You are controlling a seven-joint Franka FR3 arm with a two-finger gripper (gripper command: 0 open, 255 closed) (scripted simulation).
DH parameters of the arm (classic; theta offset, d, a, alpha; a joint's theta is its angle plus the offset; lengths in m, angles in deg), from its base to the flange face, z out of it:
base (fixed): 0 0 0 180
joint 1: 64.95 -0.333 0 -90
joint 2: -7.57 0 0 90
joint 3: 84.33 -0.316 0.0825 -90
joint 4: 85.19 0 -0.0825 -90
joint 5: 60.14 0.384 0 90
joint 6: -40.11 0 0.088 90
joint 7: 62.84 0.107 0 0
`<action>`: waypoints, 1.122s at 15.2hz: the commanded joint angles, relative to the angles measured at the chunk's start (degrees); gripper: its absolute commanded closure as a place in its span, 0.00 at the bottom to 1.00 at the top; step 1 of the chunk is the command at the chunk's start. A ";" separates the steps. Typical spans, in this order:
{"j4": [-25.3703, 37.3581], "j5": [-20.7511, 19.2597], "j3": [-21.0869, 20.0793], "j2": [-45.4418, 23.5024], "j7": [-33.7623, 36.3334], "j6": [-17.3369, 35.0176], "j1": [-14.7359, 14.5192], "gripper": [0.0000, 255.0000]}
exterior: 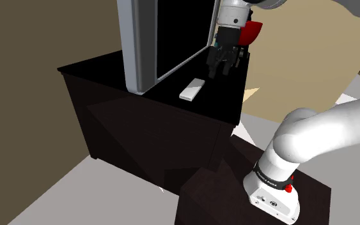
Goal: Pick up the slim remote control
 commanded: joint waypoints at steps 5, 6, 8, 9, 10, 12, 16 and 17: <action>0.97 1.59 -6.33 -6.38 19.49 7.01 6.00 0.00; 1.45 1.63 -7.75 -8.12 24.35 8.58 7.53 0.00; 2.62 1.31 -10.36 -11.66 34.04 11.46 10.65 0.00; 3.28 0.97 -11.56 -13.44 38.88 12.75 12.25 0.00; 3.97 0.53 -12.72 -15.19 43.70 13.94 13.88 0.00; 5.05 -0.37 -14.19 -17.78 50.93 15.52 16.18 0.00; 2.20 -0.24 -14.44 -18.05 50.97 18.65 16.05 0.00; 1.51 -0.21 -14.52 -18.16 50.98 19.43 16.04 0.00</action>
